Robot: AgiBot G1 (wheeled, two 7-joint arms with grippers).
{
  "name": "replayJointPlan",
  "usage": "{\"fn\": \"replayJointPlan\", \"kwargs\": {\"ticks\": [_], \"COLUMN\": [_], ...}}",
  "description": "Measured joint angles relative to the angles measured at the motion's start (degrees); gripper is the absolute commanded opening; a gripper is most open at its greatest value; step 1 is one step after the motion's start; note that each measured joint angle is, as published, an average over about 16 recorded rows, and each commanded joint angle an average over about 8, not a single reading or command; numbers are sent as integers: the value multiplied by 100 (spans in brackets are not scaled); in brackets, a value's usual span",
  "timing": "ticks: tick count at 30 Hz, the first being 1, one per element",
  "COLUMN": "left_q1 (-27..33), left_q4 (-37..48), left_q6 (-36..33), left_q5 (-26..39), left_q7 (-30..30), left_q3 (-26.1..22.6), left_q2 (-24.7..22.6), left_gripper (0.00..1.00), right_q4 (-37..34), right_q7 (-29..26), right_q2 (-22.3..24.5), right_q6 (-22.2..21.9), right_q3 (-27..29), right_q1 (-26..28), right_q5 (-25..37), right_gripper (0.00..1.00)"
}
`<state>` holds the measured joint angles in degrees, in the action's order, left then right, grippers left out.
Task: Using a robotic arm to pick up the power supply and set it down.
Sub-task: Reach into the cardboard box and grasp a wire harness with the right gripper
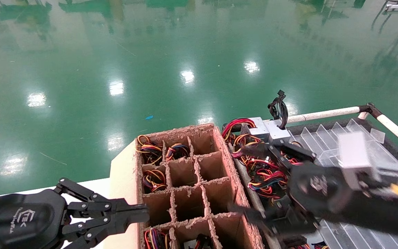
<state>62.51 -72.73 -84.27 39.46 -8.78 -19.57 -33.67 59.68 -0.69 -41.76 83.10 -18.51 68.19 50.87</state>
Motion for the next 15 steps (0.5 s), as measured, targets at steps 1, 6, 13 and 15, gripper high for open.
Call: {"fn": "replayJointPlan", "kwargs": {"ticks": [1, 6, 13, 15], "left_q1": [0, 0, 1, 1], "left_q4": [0, 0, 0, 0], "left_q6": [0, 0, 0, 0], "left_q5": [0, 0, -1, -1], "left_q7": [0, 0, 1, 1], "left_q3": [0, -1, -1, -2], "left_q2": [0, 0, 0, 0], "left_gripper": [100, 100, 100, 100], "right_q4": [-168, -1109, -2559, -2961], "right_q7": [112, 712, 1553, 1775], "right_q2": [-95, -652, -1551, -1827], "right_q6": [-3, -5, -299, -520], "right_q3": [-47, -345, -832, -962], "right_q1": [106, 732, 1667, 1907], "right_q5": [107, 714, 1652, 1908], "right_gripper": [100, 100, 100, 100]}}
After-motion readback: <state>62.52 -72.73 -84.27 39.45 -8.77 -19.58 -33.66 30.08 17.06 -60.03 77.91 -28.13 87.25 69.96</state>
